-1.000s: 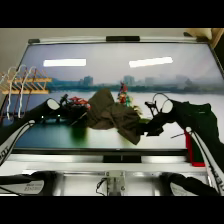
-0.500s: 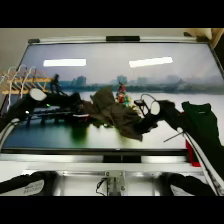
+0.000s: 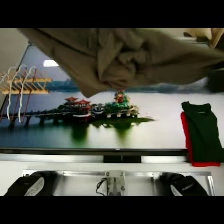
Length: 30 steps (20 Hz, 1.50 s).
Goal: Fold the shirts.
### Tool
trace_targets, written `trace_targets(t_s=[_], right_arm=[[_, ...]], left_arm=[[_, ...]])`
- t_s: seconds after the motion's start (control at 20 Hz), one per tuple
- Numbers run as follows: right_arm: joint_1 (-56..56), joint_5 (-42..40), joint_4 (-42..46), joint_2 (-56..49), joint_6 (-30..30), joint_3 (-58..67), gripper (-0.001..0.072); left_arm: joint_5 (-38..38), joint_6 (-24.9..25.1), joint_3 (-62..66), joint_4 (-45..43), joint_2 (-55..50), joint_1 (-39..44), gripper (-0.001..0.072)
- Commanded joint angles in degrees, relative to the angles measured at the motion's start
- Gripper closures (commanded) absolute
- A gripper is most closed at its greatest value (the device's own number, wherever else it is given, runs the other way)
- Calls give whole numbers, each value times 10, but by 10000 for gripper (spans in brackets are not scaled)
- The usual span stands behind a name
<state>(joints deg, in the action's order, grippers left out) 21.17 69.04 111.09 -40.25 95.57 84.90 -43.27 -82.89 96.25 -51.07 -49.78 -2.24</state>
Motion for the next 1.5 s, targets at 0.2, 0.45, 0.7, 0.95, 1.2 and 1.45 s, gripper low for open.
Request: trace_targets(t_s=[0.2,0.45,0.7,0.95,1.2,1.45], right_arm=[[0,143,24,109,30,47,647],[0,275,-29,79,39,-138,647],[0,7,-152,41,146,-455,647],[0,-192,-153,-104,251,-491,647],[0,-230,-180,-177,236,-409,647],[0,-70,-144,-177,122,-306,647]], left_arm=[[-126,-118,51,-254,78,-13,678],[-217,-128,-88,-343,30,-13,678],[-130,-128,-325,-246,-69,-12,677],[-38,-129,-359,-207,-237,16,677],[-161,-92,-275,-139,-323,25,-13],[-512,-57,-243,-188,-268,-18,-13]])
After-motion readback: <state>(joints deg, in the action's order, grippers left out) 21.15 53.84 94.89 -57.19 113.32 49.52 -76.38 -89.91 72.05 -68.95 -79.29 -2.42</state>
